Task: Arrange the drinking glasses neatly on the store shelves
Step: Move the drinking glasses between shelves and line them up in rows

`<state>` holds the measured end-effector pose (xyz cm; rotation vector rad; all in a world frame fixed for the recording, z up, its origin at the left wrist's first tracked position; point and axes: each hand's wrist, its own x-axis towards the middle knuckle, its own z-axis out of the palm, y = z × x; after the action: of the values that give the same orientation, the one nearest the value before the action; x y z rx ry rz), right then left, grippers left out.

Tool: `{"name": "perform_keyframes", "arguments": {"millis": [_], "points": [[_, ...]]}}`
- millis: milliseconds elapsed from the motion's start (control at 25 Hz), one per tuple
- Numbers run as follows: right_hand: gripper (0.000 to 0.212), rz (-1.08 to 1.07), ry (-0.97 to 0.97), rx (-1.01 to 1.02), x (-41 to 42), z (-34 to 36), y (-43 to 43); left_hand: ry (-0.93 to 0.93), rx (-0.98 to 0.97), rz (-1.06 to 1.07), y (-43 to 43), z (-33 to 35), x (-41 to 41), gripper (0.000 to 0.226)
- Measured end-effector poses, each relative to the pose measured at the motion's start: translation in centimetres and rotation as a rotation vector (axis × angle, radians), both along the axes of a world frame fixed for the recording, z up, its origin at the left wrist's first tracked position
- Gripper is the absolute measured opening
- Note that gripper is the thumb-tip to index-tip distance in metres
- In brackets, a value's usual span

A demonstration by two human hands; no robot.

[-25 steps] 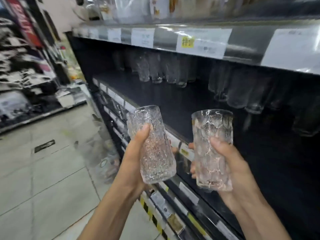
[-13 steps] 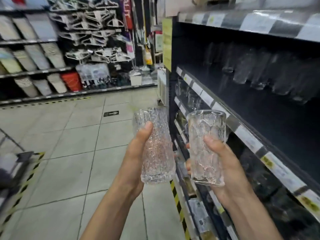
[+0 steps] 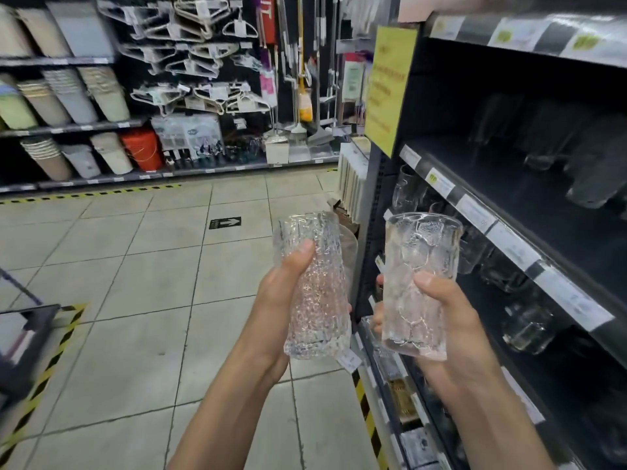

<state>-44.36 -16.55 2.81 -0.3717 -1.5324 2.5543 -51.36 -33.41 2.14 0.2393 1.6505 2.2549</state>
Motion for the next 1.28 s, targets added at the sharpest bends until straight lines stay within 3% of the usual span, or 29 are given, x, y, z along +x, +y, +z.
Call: {"name": "perform_keyframes", "arguments": {"millis": [120,400,560,680,840,920,1080,1200,1280], "points": [[0.032,-0.027,0.004,-0.042,-3.8,0.2,0.5,-0.016,-0.008,-0.041,0.5,0.1,-4.6,0.041],[0.028,-0.159,0.044,-0.065,-13.8,-0.4,5.9,-0.024,-0.025,-0.118,6.2,-0.6,-16.5,0.070],[0.027,-0.233,0.080,-0.049,-18.6,0.2,10.4,-0.002,-0.044,-0.195,11.4,0.0,-23.2,0.062],[0.034,-0.322,0.087,-0.017,-20.9,0.4,13.7,0.025,-0.048,-0.266,15.6,0.6,-27.4,0.056],[0.052,-0.491,0.058,0.003,-21.8,0.3,16.8,0.016,-0.038,-0.396,20.6,0.6,-30.6,0.074],[0.063,-0.567,0.024,0.032,-21.8,0.2,17.6,-0.002,-0.014,-0.506,23.0,0.3,-31.7,0.054],[0.046,-0.827,-0.025,0.030,-21.5,0.1,18.5,-0.004,-0.023,-0.704,27.6,0.3,-33.2,0.040],[0.050,-0.979,-0.065,0.029,-21.5,0.0,18.0,-0.010,-0.042,-0.816,30.0,0.4,-34.5,0.047],[0.069,-1.070,-0.121,0.030,-21.7,-0.4,17.6,0.011,-0.094,-0.884,31.7,0.5,-35.4,0.072]]}}
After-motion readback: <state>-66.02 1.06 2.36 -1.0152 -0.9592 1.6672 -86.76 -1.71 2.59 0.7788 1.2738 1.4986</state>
